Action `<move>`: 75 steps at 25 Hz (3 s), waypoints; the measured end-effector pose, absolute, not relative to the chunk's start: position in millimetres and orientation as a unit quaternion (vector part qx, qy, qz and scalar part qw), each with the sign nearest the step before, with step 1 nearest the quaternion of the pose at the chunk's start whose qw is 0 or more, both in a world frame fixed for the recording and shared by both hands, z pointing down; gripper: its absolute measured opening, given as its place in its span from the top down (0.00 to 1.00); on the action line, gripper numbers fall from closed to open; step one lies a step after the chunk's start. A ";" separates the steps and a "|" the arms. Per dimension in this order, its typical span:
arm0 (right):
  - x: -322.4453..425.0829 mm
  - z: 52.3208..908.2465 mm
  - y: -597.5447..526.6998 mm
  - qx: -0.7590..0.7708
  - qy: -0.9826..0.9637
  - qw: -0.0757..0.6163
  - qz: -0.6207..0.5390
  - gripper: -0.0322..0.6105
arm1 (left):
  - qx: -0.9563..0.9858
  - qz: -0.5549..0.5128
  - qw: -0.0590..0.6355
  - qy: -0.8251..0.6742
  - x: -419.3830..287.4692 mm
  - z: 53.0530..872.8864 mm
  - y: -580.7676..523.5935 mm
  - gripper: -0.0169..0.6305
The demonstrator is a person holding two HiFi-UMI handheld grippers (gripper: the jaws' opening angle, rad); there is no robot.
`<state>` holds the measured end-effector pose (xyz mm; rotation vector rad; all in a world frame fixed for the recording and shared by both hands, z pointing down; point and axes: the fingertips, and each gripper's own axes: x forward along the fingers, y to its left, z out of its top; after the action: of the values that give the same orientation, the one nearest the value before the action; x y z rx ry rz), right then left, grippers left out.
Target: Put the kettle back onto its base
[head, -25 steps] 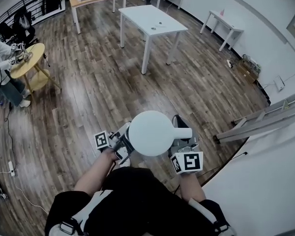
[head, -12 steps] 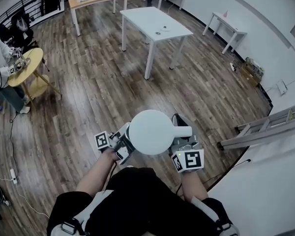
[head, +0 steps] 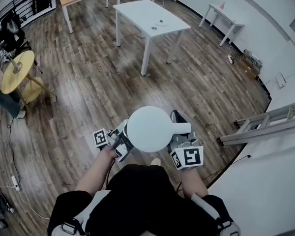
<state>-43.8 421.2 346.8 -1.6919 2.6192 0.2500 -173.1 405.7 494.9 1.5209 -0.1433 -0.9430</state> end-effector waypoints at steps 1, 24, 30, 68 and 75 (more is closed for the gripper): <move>-41.3 347.3 415.9 -0.541 0.837 0.006 0.081 0.94 | 0.663 -0.411 0.623 -0.063 -170.4 495.9 400.2 0.30; 101.1 351.7 243.6 -0.509 0.856 0.024 0.090 0.94 | 0.672 -0.427 0.600 -0.082 -30.2 495.1 232.5 0.30; 133.5 356.1 215.7 -0.513 0.854 0.022 0.080 0.94 | 0.668 -0.422 0.607 -0.086 0.2 500.0 206.8 0.30; 74.8 365.4 -33.4 -0.548 0.833 -0.007 0.083 0.94 | 0.658 -0.402 0.636 -0.038 -48.6 515.2 -54.2 0.30; 95.9 367.8 -97.5 -0.528 0.846 0.002 0.077 0.94 | 0.660 -0.410 0.627 -0.059 -30.8 514.7 -111.7 0.30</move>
<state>95.9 -97.5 367.8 -1.6582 2.6535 0.2408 -30.8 -111.7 514.7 1.5124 -0.1357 -0.9397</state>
